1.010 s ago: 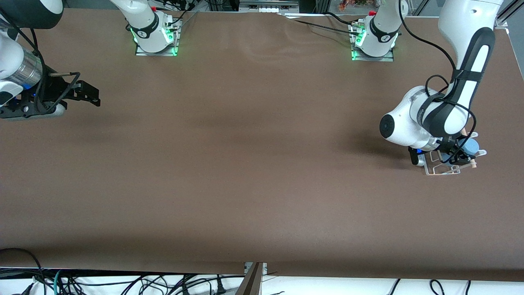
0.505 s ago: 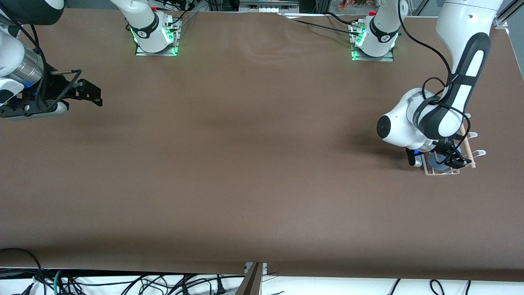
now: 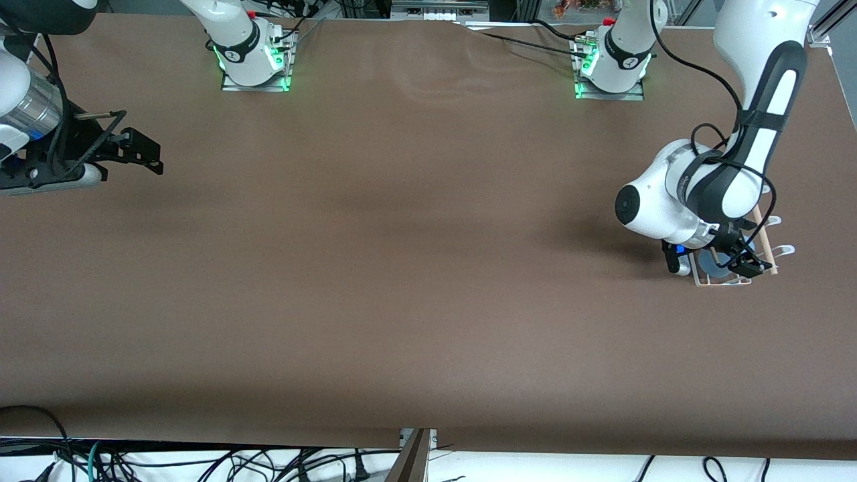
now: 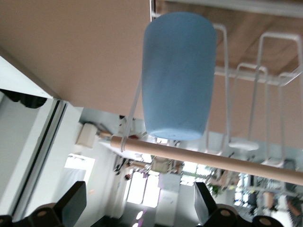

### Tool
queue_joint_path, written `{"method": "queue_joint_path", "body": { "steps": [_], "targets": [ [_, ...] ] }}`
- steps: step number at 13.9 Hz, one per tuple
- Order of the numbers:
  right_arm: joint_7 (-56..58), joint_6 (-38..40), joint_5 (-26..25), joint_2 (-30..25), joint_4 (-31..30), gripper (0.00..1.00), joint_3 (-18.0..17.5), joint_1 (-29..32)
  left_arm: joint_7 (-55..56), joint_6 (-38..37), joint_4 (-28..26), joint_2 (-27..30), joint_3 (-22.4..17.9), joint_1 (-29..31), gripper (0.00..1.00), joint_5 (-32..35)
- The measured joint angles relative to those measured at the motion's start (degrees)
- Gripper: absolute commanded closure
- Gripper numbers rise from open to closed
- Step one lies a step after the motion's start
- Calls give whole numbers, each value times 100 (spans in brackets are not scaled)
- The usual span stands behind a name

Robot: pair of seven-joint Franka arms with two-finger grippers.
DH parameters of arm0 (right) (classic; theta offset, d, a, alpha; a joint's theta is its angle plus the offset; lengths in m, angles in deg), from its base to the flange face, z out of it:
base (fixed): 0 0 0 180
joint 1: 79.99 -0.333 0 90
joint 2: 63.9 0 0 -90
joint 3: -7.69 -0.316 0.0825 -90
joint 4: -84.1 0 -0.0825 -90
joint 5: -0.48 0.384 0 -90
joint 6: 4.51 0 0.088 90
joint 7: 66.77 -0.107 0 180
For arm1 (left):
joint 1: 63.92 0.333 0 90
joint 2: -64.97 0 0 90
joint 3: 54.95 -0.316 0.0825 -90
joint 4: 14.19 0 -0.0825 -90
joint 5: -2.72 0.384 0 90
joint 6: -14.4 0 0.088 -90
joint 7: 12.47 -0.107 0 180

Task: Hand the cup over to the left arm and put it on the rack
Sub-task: 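Open the left gripper and raise it away from the rack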

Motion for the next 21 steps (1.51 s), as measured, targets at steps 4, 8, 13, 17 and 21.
{"method": "queue_joint_path", "body": {
  "steps": [4, 8, 13, 17, 21],
  "targets": [
    [0, 4, 0, 9, 4, 1, 21, 2, 82, -128, 933, 99, 38, -7, 0, -2143],
    [-10, 314, 0, 5, 49, 1, 53, 3, 1173, -392, 1587, 112, 46, -4, 0, -3788],
    [-10, 525, -1, -5, 233, 1, 141, 5, 2018, -83, 2212, 470, -375, -431, 0, -5500],
    [-8, 527, -1, 15, 261, 1, 118, 0, 2817, 105, 2076, 1383, -914, -741, 0, -6606],
    [-8, 527, -1, 22, 262, 1, 101, -3, 3035, 105, 1578, 2098, -1220, -766, 0, -7158]
  ]
}}
